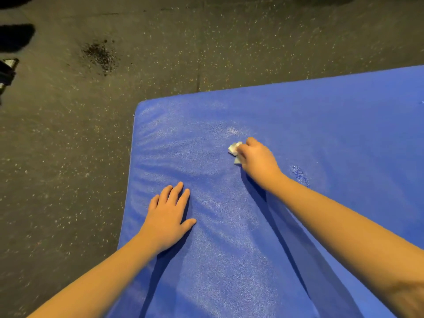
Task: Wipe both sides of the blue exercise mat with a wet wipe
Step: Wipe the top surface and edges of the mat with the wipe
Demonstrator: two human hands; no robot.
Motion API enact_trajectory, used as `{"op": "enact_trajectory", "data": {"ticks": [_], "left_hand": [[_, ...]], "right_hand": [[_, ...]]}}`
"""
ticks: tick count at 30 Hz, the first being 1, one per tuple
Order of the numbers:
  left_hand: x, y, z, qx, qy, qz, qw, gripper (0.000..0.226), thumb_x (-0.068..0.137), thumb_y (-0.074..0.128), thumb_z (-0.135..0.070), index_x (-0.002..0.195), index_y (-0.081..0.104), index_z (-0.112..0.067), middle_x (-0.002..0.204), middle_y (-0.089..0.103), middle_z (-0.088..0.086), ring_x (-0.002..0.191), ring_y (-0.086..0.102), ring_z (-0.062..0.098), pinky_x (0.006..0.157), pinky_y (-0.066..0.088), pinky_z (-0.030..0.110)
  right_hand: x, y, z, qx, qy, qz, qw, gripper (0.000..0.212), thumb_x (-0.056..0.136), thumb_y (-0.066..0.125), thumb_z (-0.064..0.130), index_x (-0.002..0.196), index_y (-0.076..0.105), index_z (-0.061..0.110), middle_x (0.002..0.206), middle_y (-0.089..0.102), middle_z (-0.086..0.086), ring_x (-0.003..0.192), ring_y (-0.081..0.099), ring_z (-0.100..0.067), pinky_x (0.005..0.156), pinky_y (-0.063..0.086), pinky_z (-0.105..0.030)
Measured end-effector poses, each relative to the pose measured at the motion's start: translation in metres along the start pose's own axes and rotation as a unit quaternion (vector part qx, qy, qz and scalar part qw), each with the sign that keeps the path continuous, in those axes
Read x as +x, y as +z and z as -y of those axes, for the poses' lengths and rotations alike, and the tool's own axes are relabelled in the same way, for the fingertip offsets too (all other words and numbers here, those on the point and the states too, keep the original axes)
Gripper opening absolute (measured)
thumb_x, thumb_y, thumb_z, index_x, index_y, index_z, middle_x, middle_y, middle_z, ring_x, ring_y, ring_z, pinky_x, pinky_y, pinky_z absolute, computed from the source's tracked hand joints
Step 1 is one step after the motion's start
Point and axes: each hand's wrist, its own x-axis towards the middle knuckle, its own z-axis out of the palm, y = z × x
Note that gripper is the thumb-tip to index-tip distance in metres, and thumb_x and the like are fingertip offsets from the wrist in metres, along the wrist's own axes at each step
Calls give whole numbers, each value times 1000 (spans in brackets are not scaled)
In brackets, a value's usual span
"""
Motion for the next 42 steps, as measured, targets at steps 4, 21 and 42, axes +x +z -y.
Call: {"op": "enact_trajectory", "data": {"ticks": [4, 21, 42], "left_hand": [[0, -7, 0, 20, 9, 22, 1000, 79, 97, 34, -59, 155, -5, -21, 162, -15, -1, 149, -8, 24, 120, 6, 40], [71, -71, 0, 102, 77, -25, 992, 39, 100, 41, -38, 128, 46, -11, 131, 41, 6, 119, 43, 26, 90, 37, 35], [135, -17, -45, -162, -118, -333, 921, 61, 94, 26, -39, 140, 48, -7, 148, 45, 8, 140, 34, 29, 116, 22, 51]], "right_hand": [[-2, 11, 24, 27, -101, 70, 992, 16, 81, 59, -4, 97, 63, -1, 100, 57, -17, 81, 57, -33, 67, 47, -38], [33, 7, 7, 35, -7, -26, 999, 19, 91, 48, 25, 97, 60, 11, 95, 60, 1, 89, 60, -25, 66, 37, -31], [74, -29, -49, -44, 81, -78, 993, 15, 90, 49, 4, 96, 62, -1, 94, 49, -15, 81, 54, -37, 63, 41, -37]]}}
